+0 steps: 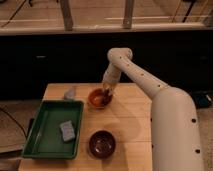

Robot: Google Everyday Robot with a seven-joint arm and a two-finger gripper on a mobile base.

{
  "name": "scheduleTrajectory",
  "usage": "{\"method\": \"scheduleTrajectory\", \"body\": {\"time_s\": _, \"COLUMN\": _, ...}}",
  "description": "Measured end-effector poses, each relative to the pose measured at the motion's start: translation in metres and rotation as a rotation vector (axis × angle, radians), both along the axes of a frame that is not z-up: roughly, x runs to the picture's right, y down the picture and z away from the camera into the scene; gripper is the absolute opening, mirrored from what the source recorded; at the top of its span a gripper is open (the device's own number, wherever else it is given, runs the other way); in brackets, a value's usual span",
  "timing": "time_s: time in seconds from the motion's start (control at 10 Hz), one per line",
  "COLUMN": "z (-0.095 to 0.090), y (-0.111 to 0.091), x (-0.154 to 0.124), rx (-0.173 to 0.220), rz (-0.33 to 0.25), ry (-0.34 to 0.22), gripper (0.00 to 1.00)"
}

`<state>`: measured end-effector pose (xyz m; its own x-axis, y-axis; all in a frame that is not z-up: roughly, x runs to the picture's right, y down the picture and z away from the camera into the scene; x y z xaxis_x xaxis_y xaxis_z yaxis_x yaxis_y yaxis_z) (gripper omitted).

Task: Place grapes in red bowl

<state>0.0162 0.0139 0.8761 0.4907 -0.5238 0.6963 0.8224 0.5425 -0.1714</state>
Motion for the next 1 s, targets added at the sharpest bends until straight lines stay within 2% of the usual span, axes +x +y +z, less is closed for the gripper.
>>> {"method": "scheduleTrajectory", "body": {"time_s": 1.0, "z": -0.003, "y": 0.0001, "x": -0.0046, "rx": 0.004, "rz": -0.011, "ry": -0.007, "gripper": 0.8}}
